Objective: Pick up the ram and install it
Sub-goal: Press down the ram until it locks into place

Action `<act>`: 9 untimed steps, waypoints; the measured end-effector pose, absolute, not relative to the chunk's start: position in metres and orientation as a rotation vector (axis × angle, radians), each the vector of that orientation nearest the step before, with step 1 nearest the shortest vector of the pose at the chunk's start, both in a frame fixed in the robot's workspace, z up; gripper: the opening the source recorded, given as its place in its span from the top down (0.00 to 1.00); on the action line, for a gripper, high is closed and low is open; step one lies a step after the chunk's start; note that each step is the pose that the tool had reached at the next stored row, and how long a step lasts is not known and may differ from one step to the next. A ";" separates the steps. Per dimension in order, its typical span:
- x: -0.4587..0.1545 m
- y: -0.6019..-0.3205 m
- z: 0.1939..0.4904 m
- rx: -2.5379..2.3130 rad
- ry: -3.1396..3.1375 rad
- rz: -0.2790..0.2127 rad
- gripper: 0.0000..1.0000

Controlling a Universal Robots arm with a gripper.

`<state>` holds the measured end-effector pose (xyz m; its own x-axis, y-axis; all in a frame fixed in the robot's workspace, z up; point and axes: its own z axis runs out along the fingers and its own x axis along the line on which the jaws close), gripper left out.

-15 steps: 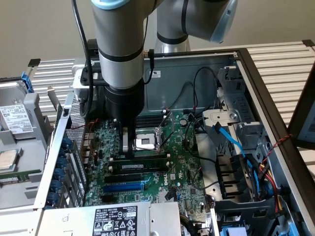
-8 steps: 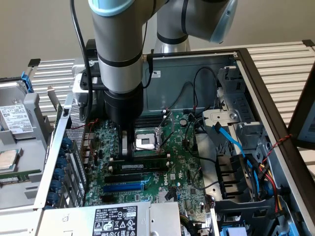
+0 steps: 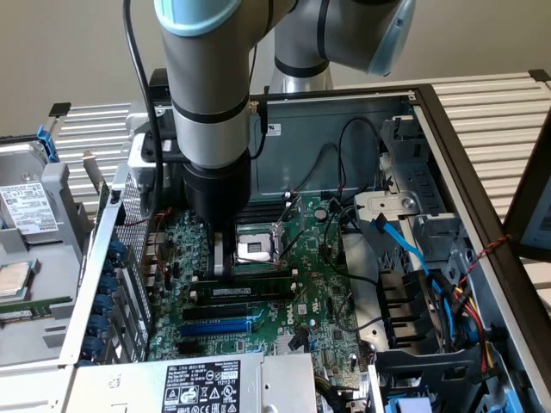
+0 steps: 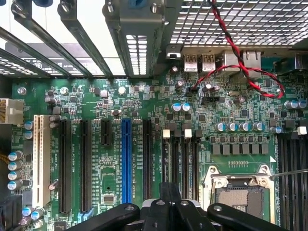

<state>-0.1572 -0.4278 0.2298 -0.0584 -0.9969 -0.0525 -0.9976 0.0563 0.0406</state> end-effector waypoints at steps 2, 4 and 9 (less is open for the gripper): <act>-0.157 -0.428 0.229 -2.149 2.276 0.102 0.89; -0.157 -0.428 0.227 -2.149 2.276 0.102 0.89; -0.157 -0.428 0.227 -2.148 2.275 0.103 0.89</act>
<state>-0.1572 -0.4277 0.2266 -0.0583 -0.9969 -0.0535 -0.9976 0.0562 0.0398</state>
